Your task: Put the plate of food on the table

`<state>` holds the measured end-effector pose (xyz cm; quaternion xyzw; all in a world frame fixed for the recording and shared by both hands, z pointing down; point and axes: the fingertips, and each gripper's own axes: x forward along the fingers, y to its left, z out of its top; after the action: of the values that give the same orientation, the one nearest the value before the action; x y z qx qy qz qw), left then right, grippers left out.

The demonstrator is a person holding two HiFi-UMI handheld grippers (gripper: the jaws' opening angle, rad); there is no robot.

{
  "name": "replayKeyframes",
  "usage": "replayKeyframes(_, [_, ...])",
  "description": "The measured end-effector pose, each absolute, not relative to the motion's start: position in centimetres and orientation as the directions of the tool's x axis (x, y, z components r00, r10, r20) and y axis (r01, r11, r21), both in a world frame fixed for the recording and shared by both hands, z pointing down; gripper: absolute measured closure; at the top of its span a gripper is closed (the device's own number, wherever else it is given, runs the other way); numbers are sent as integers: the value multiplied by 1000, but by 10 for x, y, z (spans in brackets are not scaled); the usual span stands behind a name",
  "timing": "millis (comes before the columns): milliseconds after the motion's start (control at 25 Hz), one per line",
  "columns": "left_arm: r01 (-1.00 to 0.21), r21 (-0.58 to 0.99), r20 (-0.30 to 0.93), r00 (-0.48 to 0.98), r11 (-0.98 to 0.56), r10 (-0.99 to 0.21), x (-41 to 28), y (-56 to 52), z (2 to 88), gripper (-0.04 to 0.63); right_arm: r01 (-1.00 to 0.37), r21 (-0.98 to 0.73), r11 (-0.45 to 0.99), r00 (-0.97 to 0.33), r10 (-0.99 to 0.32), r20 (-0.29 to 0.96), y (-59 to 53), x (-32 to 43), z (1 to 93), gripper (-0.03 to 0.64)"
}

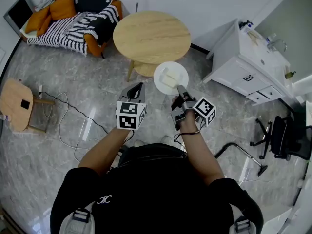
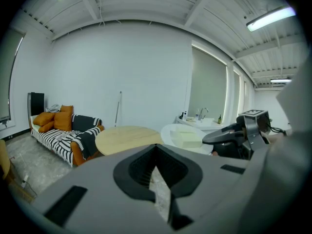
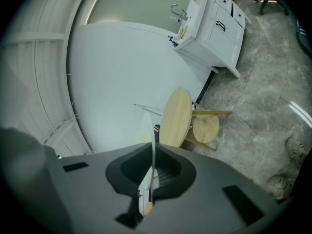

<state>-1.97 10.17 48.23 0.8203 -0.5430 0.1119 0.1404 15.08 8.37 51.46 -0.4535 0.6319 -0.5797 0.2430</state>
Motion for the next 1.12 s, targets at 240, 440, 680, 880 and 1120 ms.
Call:
replayKeyframes(240, [-918, 130, 341, 396, -374, -853, -42, 101, 487, 589, -236, -963, -126, -457, -861, 225, 86, 133, 520, 601])
replayKeyframes(440, [-915, 135, 338, 404, -381, -850, -60, 101, 489, 589, -186, -970, -154, -440, -870, 222, 90, 119, 523, 601])
replayKeyframes(680, [-909, 128, 332, 416, -396, -847, -64, 99, 485, 589, -189, -964, -189, -436, -863, 254, 90, 113, 526, 601])
replayKeyframes(880, [-907, 139, 333, 421, -397, -844, -66, 99, 488, 589, -203, -961, -188, -439, -860, 261, 87, 109, 524, 601])
replayKeyframes(1120, [-911, 126, 330, 412, -393, -849, -75, 94, 491, 589, -196, -962, -187, -439, -861, 257, 76, 104, 530, 601])
